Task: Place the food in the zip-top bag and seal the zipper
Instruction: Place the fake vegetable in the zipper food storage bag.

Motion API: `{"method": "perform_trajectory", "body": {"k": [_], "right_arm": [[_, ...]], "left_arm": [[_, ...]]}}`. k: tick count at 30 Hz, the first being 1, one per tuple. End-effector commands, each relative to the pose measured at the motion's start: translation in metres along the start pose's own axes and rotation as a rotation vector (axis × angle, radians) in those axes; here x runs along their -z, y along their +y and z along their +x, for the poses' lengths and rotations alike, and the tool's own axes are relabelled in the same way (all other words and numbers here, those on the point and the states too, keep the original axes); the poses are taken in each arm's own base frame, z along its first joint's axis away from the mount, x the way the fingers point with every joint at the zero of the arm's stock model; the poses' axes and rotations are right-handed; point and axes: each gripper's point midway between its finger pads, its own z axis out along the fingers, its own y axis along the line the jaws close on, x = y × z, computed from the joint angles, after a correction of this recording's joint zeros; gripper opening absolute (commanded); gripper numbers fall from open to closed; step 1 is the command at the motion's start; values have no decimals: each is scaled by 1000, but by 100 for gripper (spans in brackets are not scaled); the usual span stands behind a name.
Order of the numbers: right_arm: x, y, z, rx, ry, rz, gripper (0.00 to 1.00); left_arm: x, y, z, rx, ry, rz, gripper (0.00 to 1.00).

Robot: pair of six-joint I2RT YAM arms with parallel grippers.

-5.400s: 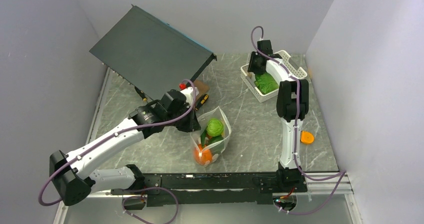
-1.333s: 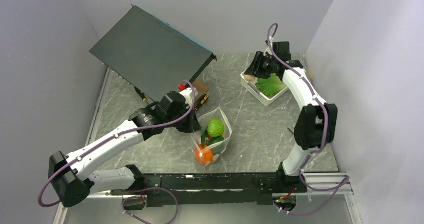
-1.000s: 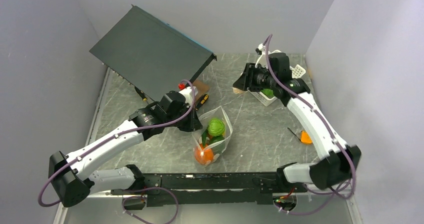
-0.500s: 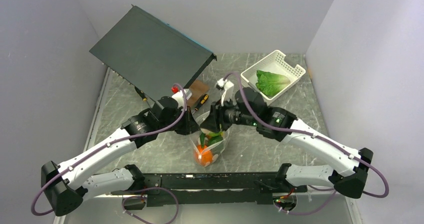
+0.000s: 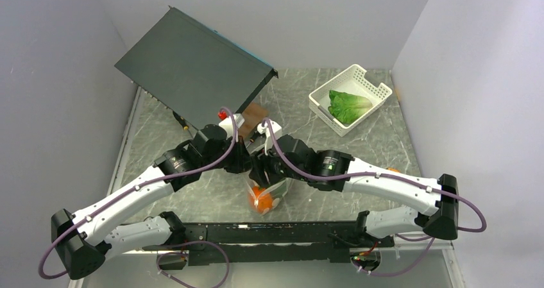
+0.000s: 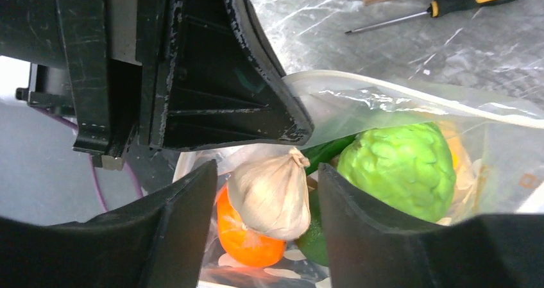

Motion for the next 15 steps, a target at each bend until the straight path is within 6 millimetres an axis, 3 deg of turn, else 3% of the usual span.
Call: {"method": "perform_trajectory", "body": {"k": [1,6,9,12,15], "right_arm": [[10,-4,-17,19,-64,31,66],[27,8,-20,70,-63,-39,75],[49,36,-22,130,-84,-140,78],[61,56,-11,200,-113,-163,81],[54,48,5,185,-179,-24,90]], "left_arm": [[6,-14,-13,12,-49,49,0],[8,-16,-16,12,-52,50,0],[10,-14,-15,14,-47,32,0],[13,-9,-15,17,-55,12,0],[12,-6,-12,31,-57,8,0]]}}
